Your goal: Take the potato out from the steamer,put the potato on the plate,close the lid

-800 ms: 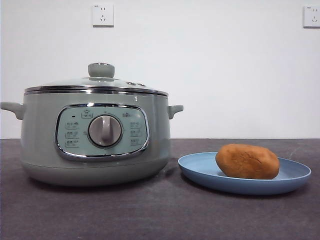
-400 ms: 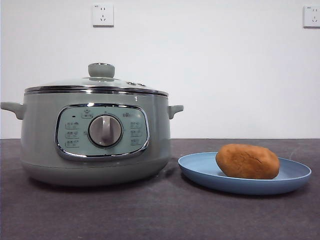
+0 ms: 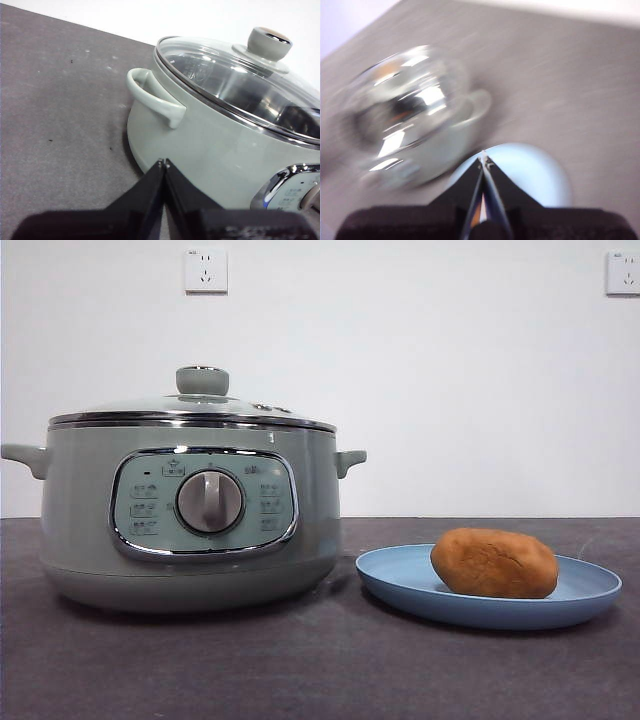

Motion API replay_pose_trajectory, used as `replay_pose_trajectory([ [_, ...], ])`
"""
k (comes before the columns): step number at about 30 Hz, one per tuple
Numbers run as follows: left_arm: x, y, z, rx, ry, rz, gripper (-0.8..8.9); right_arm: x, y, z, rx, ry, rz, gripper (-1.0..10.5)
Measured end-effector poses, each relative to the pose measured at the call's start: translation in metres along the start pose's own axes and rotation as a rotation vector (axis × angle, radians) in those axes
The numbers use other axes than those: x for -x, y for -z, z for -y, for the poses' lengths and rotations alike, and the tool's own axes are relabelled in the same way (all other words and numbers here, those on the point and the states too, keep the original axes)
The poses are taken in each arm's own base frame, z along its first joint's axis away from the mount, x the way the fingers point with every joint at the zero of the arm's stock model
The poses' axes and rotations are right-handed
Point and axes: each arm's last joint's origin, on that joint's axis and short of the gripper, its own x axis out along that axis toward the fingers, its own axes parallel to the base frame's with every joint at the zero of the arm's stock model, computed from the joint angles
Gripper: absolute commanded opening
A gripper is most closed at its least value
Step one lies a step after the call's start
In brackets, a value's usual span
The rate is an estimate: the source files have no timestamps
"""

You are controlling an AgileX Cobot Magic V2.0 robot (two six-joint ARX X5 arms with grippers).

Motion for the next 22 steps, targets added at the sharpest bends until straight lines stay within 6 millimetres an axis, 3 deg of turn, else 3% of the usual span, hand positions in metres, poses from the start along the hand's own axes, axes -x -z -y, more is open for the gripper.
replay_pose_trajectory([
  [3, 0.000, 0.000, 0.000, 0.000, 0.000, 0.000, -0.03, 0.025, 0.015, 0.005, -0.005, 0.134, 0.155, 0.0],
  [7, 0.000, 0.000, 0.000, 0.000, 0.000, 0.000, -0.03, 0.036, 0.064, 0.012, -0.037, 0.260, 0.323, 0.0],
  [14, 0.000, 0.000, 0.000, 0.000, 0.000, 0.000, -0.03, 0.000, 0.165, 0.017, -0.073, 0.295, 0.405, 0.0],
  [17, 0.000, 0.000, 0.000, 0.000, 0.000, 0.000, -0.03, -0.017, 0.194, 0.020, -0.119, 0.287, 0.430, 0.0],
  [22, 0.000, 0.000, 0.000, 0.000, 0.000, 0.000, -0.03, -0.034, 0.225, 0.021, -0.186, 0.263, 0.431, 0.0],
])
